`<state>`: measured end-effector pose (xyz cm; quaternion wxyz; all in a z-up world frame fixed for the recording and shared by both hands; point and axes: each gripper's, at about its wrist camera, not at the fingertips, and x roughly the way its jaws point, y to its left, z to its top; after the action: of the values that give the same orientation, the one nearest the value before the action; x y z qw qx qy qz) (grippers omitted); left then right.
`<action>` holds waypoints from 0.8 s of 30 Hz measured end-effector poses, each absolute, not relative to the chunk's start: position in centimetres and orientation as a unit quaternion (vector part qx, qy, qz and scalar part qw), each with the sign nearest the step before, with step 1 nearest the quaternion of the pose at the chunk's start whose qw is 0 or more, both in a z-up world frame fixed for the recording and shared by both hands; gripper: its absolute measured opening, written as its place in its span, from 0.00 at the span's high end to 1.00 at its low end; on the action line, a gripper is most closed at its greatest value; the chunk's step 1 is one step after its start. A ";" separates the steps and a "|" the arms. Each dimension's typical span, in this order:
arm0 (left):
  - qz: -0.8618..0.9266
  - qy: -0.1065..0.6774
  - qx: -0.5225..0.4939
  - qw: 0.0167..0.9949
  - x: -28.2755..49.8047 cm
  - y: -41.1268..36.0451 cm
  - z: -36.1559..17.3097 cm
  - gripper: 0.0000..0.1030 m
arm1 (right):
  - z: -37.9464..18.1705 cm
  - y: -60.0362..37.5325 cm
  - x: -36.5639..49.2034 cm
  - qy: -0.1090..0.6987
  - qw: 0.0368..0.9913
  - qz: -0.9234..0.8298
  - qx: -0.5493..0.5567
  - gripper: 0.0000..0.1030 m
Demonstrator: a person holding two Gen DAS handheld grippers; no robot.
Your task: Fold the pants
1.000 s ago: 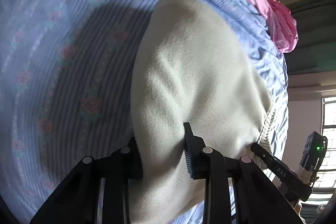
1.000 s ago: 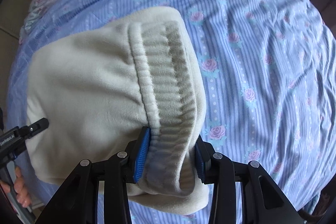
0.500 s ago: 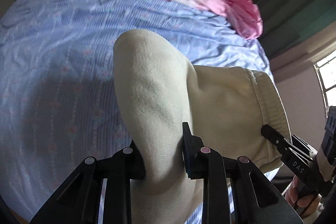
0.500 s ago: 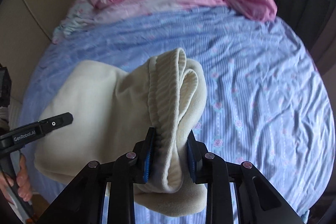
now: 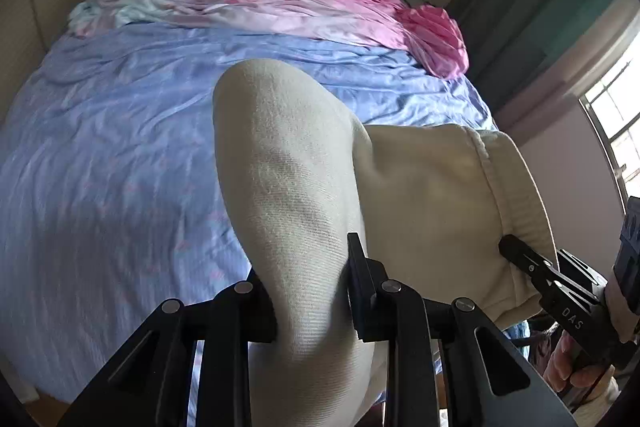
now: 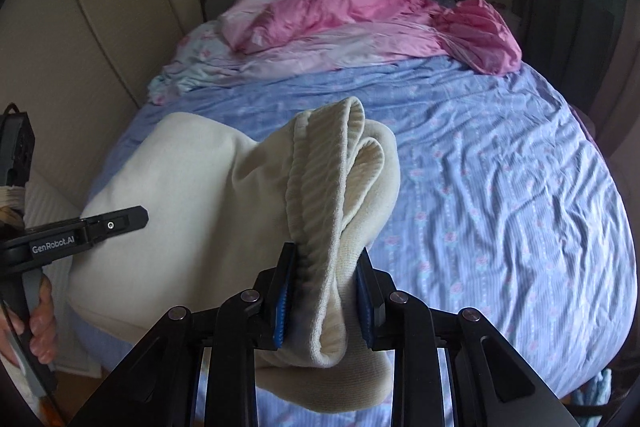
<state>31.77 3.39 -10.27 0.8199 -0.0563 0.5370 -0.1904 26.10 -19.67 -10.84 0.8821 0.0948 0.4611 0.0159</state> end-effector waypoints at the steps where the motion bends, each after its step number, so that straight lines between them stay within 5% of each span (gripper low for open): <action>1: -0.183 0.537 -0.061 0.822 31.3 3.9 -10.3 0.75 | -10.7 -19.2 25.8 0.458 0.884 0.027 0.090 0.73; 13: -0.117 0.529 -0.149 0.827 27.3 13.6 -10.8 0.75 | -9.7 -10.9 25.1 0.464 0.877 0.122 0.022 0.73; 24: -0.119 0.551 -0.130 0.816 29.8 29.3 -11.5 0.75 | -10.2 3.5 26.8 0.473 0.871 0.124 0.042 0.73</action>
<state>29.79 29.29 -11.46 0.8158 -0.1297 0.5508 -0.1194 26.79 3.53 -10.22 0.8713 0.0419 0.4728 0.1244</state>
